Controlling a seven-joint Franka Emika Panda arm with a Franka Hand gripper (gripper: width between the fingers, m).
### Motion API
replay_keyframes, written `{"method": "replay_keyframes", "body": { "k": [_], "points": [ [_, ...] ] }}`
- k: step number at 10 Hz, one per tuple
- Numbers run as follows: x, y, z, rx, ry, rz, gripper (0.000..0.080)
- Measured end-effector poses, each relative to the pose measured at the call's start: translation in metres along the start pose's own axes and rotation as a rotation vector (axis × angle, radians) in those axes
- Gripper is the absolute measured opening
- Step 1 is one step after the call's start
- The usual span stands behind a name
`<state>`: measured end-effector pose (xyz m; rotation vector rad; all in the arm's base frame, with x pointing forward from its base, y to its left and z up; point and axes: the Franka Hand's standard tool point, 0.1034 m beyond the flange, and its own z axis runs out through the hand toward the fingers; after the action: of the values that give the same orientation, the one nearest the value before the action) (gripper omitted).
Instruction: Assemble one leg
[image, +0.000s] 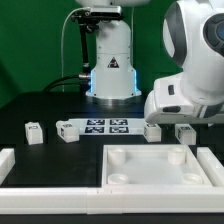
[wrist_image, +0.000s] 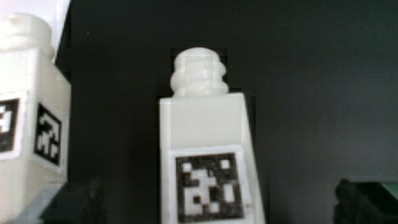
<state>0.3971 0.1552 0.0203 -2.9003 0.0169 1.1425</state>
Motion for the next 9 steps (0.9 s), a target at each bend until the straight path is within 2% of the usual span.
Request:
{"method": "replay_keyframes", "body": {
  "k": [4, 6, 7, 8, 9],
  "points": [
    [0.0009, 0.0038, 0.0058, 0.001, -0.005, -0.023, 0.0649],
    [0.0022, 0.0081, 0.0057, 0.005, -0.006, -0.037, 0.0390],
    [0.0026, 0.0098, 0.0052, 0.007, -0.006, -0.041, 0.0390],
    [0.0029, 0.0104, 0.0049, 0.008, -0.006, -0.041, 0.0287],
    [0.0028, 0.0101, 0.0051, 0.007, -0.006, -0.042, 0.0287]
  ]
}}
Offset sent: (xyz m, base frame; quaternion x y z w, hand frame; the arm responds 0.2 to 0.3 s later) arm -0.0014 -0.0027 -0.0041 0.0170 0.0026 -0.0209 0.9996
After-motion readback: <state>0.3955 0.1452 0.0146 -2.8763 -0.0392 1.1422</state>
